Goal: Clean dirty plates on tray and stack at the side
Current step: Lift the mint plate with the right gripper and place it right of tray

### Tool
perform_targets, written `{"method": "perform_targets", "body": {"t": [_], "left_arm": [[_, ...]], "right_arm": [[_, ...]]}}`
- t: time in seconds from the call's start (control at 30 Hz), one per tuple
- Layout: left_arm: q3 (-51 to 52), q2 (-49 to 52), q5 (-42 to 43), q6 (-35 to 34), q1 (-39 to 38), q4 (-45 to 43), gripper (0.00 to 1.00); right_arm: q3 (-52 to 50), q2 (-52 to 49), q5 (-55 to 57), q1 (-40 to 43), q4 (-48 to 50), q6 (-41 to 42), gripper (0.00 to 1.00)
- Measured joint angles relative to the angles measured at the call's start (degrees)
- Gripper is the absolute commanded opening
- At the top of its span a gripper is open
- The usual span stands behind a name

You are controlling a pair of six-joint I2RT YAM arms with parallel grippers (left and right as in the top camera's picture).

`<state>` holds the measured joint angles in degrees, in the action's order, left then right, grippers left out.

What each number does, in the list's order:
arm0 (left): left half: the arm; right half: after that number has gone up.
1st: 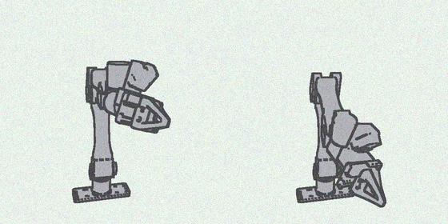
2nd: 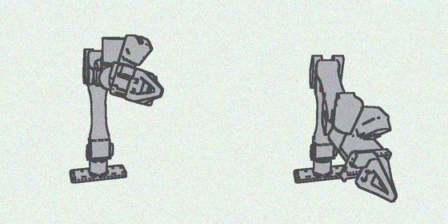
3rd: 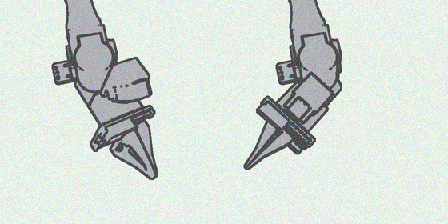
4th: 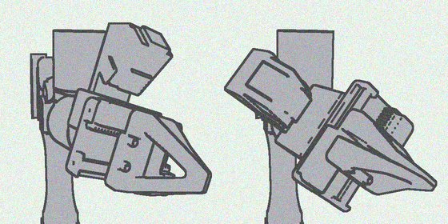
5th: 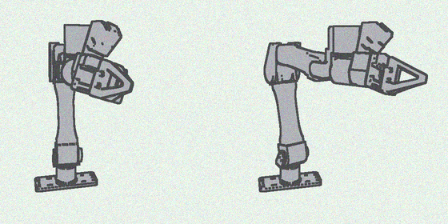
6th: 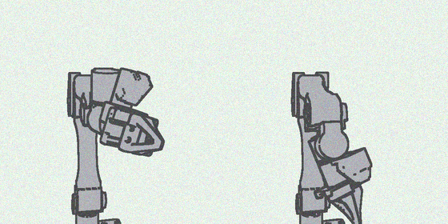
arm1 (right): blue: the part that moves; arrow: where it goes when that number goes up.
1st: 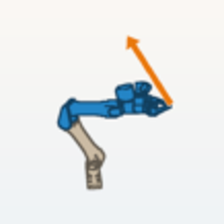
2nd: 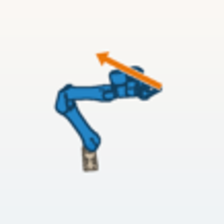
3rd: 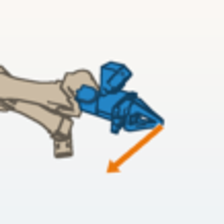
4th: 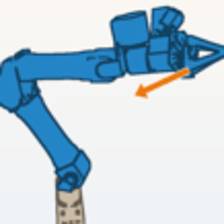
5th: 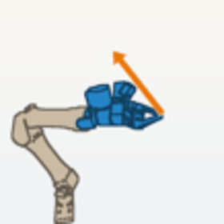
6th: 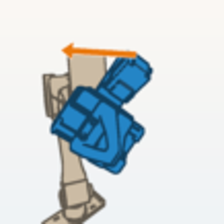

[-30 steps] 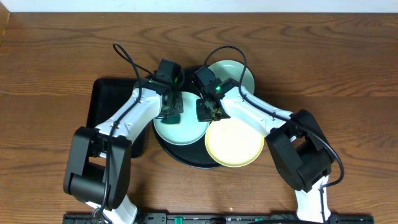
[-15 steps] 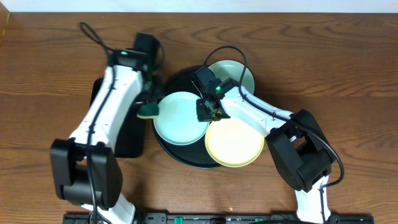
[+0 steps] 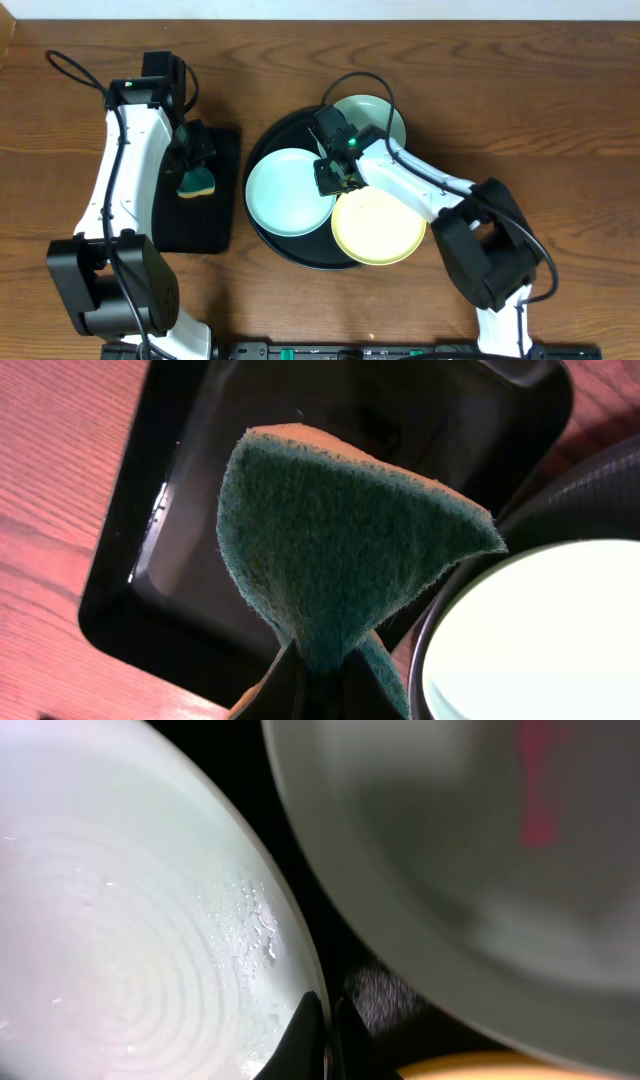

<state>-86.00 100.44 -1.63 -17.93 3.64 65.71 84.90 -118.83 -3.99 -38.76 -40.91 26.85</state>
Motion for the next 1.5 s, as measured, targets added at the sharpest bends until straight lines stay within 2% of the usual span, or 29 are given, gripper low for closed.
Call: {"method": "perform_targets", "body": {"t": [0.33, 0.63, 1.23, 1.37, 1.5], "left_arm": [[0.0, 0.0, 0.2, 0.0, 0.1, -0.2, 0.07], [0.0, 0.0, 0.2, 0.0, 0.1, -0.2, 0.07], [0.0, 0.0, 0.2, 0.0, 0.1, -0.2, 0.08], [0.0, 0.0, 0.2, 0.0, 0.1, -0.2, 0.07], [0.0, 0.0, 0.2, 0.0, 0.1, -0.2, 0.07]], "right_arm": [[0.0, 11.9, 9.0, -0.7, -0.6, -5.3, 0.01], [0.0, 18.3, 30.4, -6.3, -0.2, -11.9, 0.01], [0.0, 19.2, 65.7, -20.4, 4.7, -20.6, 0.01], [0.0, 19.2, 69.2, -20.5, 5.0, -20.5, 0.01], [0.0, 19.7, 66.4, -18.9, 4.2, -19.5, 0.01]]}}
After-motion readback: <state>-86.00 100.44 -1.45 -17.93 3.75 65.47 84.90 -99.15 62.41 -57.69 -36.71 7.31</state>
